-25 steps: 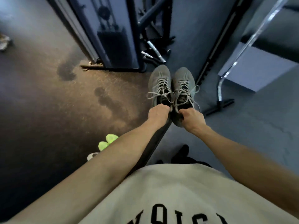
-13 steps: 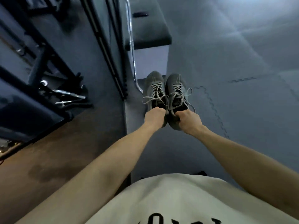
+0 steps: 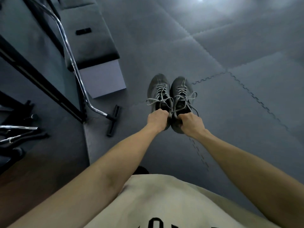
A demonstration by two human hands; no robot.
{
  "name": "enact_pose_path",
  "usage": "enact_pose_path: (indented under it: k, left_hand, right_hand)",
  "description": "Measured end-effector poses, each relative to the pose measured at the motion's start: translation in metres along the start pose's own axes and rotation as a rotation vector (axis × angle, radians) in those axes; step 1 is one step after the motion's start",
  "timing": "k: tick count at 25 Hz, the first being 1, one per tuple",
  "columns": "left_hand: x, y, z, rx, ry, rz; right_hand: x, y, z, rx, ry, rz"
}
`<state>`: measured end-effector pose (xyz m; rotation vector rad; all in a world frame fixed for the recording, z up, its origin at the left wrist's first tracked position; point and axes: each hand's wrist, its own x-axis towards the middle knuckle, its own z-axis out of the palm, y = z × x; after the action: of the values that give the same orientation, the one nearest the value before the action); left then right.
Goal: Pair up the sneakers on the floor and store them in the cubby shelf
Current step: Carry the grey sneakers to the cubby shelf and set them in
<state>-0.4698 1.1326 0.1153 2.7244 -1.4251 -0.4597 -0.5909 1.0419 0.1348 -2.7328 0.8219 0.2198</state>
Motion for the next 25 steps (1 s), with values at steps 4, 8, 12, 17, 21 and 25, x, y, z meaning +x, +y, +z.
enact_pose_path:
  k: [4,8,12,17,21,25]
  left_hand:
    - [0.071,0.022,-0.007,0.003,0.005,-0.021]
    - [0.172,0.029,-0.018,0.01,-0.007,-0.017]
    - [0.277,0.027,-0.046,0.006,-0.01,0.001]
    - [0.398,0.031,-0.094,0.011,-0.001,0.039]
    - [0.488,0.037,-0.115,0.019,-0.012,0.033]
    - [0.594,0.052,-0.14,0.032,-0.009,0.0]
  right_hand:
    - [0.055,0.047,-0.019,0.006,0.015,0.007]
    - [0.144,0.087,-0.035,0.001,0.006,0.014]
    - [0.242,0.12,-0.063,0.008,0.019,0.042]
    - [0.358,0.16,-0.106,0.03,0.041,0.074]
    - [0.441,0.199,-0.127,0.035,0.048,0.063]
    - [0.544,0.248,-0.161,0.018,0.038,0.02]
